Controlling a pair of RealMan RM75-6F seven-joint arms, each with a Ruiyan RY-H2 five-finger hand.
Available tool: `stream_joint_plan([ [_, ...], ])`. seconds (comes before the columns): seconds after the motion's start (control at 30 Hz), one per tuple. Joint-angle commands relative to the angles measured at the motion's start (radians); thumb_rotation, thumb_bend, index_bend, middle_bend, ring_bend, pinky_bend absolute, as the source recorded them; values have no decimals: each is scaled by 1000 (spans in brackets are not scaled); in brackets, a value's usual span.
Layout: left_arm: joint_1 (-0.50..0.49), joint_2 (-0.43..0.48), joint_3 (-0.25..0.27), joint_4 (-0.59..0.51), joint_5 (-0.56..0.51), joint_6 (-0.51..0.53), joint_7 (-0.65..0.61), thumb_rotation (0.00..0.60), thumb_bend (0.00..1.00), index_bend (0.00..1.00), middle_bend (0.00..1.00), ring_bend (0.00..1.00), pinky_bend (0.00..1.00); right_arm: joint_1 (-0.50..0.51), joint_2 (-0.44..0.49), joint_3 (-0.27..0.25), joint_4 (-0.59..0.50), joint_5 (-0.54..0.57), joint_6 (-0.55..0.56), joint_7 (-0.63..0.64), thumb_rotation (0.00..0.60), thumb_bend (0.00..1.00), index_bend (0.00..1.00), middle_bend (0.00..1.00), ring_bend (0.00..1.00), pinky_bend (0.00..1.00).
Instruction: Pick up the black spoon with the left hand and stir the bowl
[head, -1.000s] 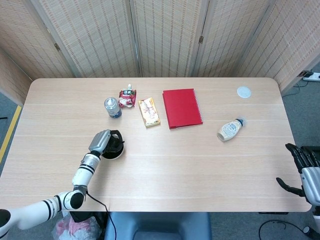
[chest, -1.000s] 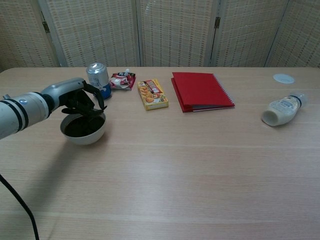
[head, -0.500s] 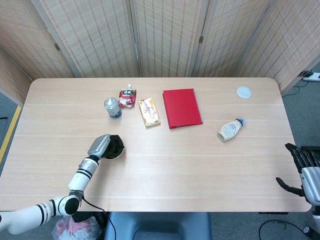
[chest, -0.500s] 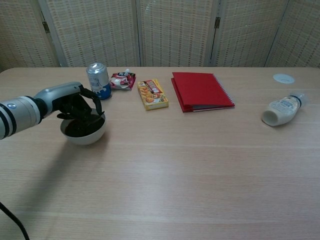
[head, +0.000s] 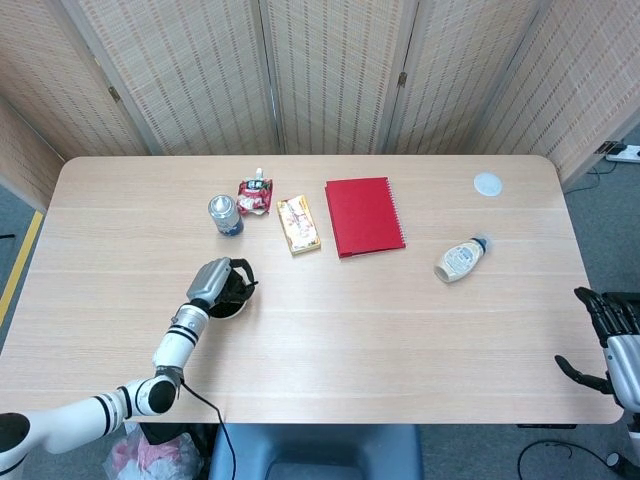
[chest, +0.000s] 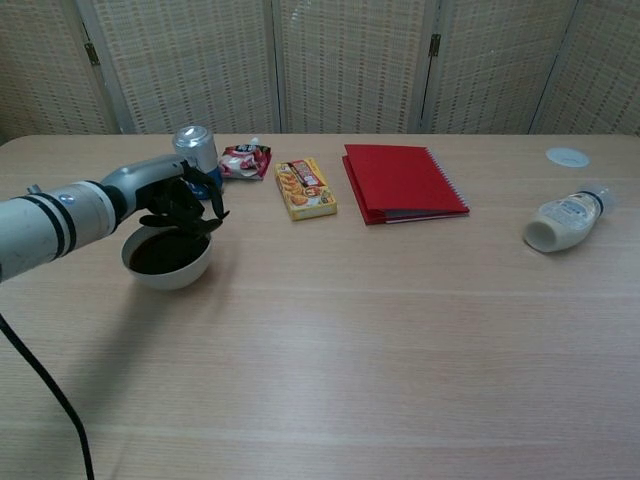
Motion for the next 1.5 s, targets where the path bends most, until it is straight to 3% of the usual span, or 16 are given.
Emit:
stream_joint_plan([
  [0.03, -6, -3, -5, 13, -13, -4, 9, 600, 506, 699, 944, 882, 1000, 0, 0, 1, 0, 0, 0, 0, 600, 126, 0, 90, 140, 79],
  [0.73, 65, 86, 47, -116, 20, 38, 15, 600, 505, 697, 944, 882, 1000, 1, -3, -2, 0, -11, 1, -2, 600, 126, 0, 90, 141, 79],
  [1.27, -8, -6, -1, 7, -42, 11, 49, 600, 505, 698, 944, 882, 1000, -10, 0, -3, -1, -5, 12, 1, 600, 126, 0, 90, 142, 79],
  [1.5, 4, 12, -3, 17, -62, 12, 52, 600, 505, 698, 944, 882, 1000, -8, -1, -2, 1, -6, 10, 3, 600, 126, 0, 90, 142, 79],
])
